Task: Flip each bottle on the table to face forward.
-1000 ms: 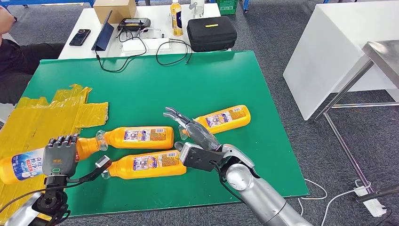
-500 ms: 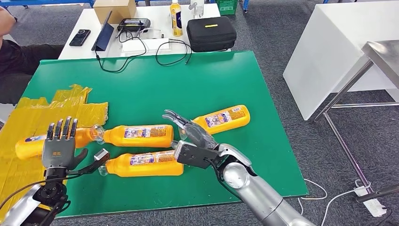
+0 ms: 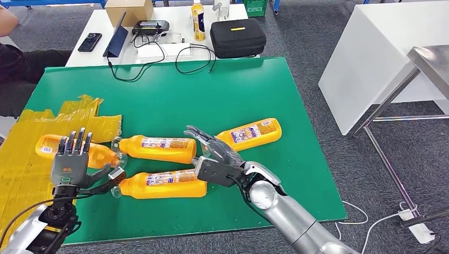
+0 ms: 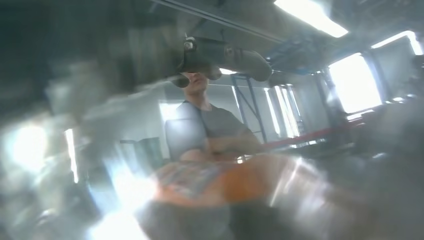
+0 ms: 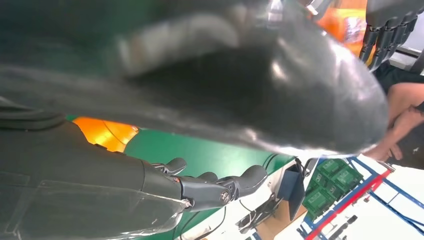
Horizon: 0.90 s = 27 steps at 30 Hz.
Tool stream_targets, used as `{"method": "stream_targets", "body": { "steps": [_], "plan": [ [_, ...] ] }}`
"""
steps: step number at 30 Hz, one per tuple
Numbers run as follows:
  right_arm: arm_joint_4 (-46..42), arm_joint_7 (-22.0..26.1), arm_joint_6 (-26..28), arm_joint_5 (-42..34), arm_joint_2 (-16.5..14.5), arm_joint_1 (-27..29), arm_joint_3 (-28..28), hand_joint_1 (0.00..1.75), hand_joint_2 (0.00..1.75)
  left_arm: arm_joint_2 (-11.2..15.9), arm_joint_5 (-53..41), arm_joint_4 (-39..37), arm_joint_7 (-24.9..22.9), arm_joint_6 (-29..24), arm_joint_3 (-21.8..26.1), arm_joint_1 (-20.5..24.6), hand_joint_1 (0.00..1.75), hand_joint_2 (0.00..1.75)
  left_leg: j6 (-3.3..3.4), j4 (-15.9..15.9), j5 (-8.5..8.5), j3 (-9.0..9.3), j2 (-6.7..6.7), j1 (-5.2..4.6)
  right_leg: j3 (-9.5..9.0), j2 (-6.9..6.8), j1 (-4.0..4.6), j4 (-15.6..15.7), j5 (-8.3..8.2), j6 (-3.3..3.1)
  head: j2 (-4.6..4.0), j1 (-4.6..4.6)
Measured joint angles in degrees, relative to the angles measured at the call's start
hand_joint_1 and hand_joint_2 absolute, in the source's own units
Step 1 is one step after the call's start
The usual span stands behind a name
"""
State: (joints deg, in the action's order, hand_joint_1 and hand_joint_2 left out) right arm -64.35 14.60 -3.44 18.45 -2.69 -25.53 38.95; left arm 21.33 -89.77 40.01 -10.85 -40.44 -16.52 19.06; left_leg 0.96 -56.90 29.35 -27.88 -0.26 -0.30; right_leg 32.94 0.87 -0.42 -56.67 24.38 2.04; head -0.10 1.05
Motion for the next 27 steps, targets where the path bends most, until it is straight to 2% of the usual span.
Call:
{"method": "stream_targets", "body": {
  "steps": [4, 7, 12, 15, 19, 23, 27],
  "plan": [
    [0.8, 0.0, 0.0, 0.0, -0.1, -0.2, 0.0, 0.00, 0.00, -0.3, 0.0, 0.0, 1.8, 0.0, 0.9, 0.0, 0.00, 0.00, 0.00, 0.0, 0.00, 0.01, 0.00, 0.00, 0.01, 0.00, 0.01, 0.0, 0.00, 0.00, 0.00, 0.01],
    [1.7, 0.0, 0.0, 0.0, -0.2, -0.4, -0.1, 0.00, 0.00, -0.9, 0.2, 0.2, 5.6, 0.0, 3.2, 0.0, 0.00, 0.00, 0.00, 0.0, 0.00, 0.00, 0.00, 0.00, 0.01, 0.00, 0.01, 0.0, 0.00, 0.00, 0.00, 0.01],
    [3.5, 0.0, 0.1, 0.2, -0.4, -0.4, -0.6, 0.00, 0.00, -3.1, 5.7, 3.8, 17.7, 0.0, 12.0, -0.7, 0.00, 0.00, 0.00, 0.0, 0.00, -0.01, 0.02, 0.00, 0.01, 0.01, 0.00, 0.0, 0.00, 0.00, 0.00, 0.00],
    [4.6, 0.0, 0.1, 0.9, -0.8, -0.4, -0.7, 0.00, 0.00, -4.7, 15.0, 6.4, 27.4, 0.1, 19.2, -1.1, 0.00, 0.00, 0.00, 0.0, 0.00, -0.03, 0.03, 0.00, 0.02, 0.01, 0.00, 0.0, 0.00, 0.00, -0.01, 0.01],
    [6.7, 0.0, 0.1, 2.2, -2.0, -0.9, -0.7, 0.00, 0.00, -6.8, 36.7, 9.7, 40.1, 4.6, 29.1, -1.4, 0.00, 0.00, 0.00, 0.0, 0.01, -0.04, 0.04, 0.01, 0.06, 0.02, 0.02, 0.0, 0.00, 0.00, 0.01, 0.02],
    [9.2, -0.3, 0.6, 4.0, -3.3, -1.7, -0.6, 0.00, 0.00, -8.7, 53.5, 13.7, 45.1, 14.3, 35.8, -1.9, 0.00, 0.00, 0.00, 0.0, 0.00, -0.06, -0.01, 0.02, 0.06, 0.00, 0.02, 0.0, 0.00, 0.00, -0.01, 0.01],
    [12.4, -0.5, 1.3, 5.4, -5.1, -3.0, -0.5, 0.00, 0.00, -10.6, 59.4, 17.2, 46.4, 19.6, 40.9, -2.0, 0.00, 0.00, 0.00, 0.0, 0.00, -0.04, 0.04, 0.01, 0.05, 0.02, 0.02, 0.0, 0.00, 0.00, 0.00, 0.01]
  ]
}}
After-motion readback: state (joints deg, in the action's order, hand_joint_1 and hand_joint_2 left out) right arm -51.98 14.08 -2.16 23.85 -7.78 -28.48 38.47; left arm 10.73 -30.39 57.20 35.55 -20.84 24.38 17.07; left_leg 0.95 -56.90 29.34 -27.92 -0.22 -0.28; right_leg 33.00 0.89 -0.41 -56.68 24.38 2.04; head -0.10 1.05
